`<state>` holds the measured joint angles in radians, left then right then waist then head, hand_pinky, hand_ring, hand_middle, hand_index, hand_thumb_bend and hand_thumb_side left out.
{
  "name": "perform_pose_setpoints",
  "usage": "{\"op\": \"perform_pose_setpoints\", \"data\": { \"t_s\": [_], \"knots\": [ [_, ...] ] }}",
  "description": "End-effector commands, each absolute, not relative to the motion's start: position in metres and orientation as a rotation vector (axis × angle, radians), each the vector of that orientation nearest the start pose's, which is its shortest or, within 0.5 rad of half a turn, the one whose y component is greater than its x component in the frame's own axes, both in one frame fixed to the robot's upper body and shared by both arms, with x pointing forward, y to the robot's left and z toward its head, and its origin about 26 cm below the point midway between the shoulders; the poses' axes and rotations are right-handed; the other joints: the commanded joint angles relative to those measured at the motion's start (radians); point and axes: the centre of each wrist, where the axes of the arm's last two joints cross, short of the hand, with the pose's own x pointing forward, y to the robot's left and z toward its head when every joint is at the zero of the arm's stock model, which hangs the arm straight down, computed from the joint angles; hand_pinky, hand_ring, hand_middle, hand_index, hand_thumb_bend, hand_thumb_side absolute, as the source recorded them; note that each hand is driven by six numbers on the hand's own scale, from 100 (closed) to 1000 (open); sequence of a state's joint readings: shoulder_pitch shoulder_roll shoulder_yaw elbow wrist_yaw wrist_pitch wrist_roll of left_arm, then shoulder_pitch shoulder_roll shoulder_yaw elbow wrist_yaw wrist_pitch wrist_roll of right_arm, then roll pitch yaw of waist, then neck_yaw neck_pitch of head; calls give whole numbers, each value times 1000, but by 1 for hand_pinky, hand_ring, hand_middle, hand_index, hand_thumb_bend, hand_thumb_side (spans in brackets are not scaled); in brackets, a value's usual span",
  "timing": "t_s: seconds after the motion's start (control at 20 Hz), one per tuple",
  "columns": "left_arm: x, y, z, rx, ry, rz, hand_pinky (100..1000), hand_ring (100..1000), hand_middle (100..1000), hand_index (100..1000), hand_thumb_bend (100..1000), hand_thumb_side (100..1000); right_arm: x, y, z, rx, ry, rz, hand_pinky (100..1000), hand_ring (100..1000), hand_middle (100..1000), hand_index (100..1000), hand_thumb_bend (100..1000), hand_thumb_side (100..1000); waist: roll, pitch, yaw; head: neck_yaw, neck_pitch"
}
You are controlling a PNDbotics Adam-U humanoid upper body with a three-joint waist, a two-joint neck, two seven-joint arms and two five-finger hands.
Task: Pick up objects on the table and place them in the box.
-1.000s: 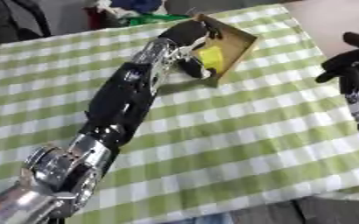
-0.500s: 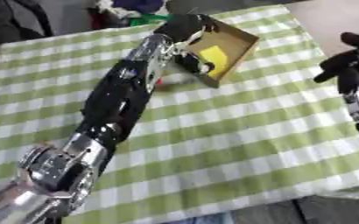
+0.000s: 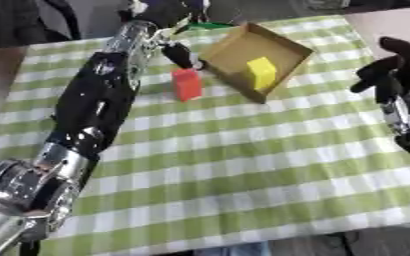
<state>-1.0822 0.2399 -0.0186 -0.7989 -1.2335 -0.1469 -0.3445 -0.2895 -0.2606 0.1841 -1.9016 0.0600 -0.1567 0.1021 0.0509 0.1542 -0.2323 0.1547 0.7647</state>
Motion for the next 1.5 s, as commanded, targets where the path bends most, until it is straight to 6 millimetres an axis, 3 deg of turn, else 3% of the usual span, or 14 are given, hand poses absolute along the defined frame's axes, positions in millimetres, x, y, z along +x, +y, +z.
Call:
{"op": "perform_pose_setpoints", "data": {
  "t_s": [0.05, 0.2, 0.55, 1.05, 1.25, 1.5],
  "knots": [
    [504, 217, 219, 973, -1301, -1508, 797, 729, 745, 871, 593, 371, 308, -212, 161, 47, -2282, 625, 817, 591, 626, 915, 100, 516, -6, -21, 2, -4, 5],
    [505, 219, 214, 930, -1248, -1515, 792, 727, 739, 868, 630, 387, 309, -212, 161, 48, -2282, 624, 817, 591, 626, 915, 100, 514, -6, -23, -2, -5, 5],
    [507, 219, 196, 846, -1190, -1511, 780, 711, 722, 859, 617, 373, 309, -211, 161, 50, -2282, 624, 817, 591, 626, 916, 100, 515, -5, -22, -10, -6, 5],
    [507, 217, 172, 778, -1182, -1487, 712, 613, 601, 785, 533, 318, 309, -211, 162, 50, -2285, 626, 817, 591, 626, 916, 100, 523, -1, -13, -20, -11, 5],
    [508, 217, 177, 815, -1217, -1472, 657, 532, 490, 697, 411, 239, 309, -210, 162, 50, -2286, 626, 818, 591, 626, 916, 100, 523, -2, -12, -23, -12, 5],
    [508, 215, 201, 897, -1317, -1429, 621, 518, 462, 670, 400, 231, 309, -210, 162, 52, -2283, 630, 818, 591, 626, 916, 100, 526, 1, -13, -27, -11, 5]
  ]
}}
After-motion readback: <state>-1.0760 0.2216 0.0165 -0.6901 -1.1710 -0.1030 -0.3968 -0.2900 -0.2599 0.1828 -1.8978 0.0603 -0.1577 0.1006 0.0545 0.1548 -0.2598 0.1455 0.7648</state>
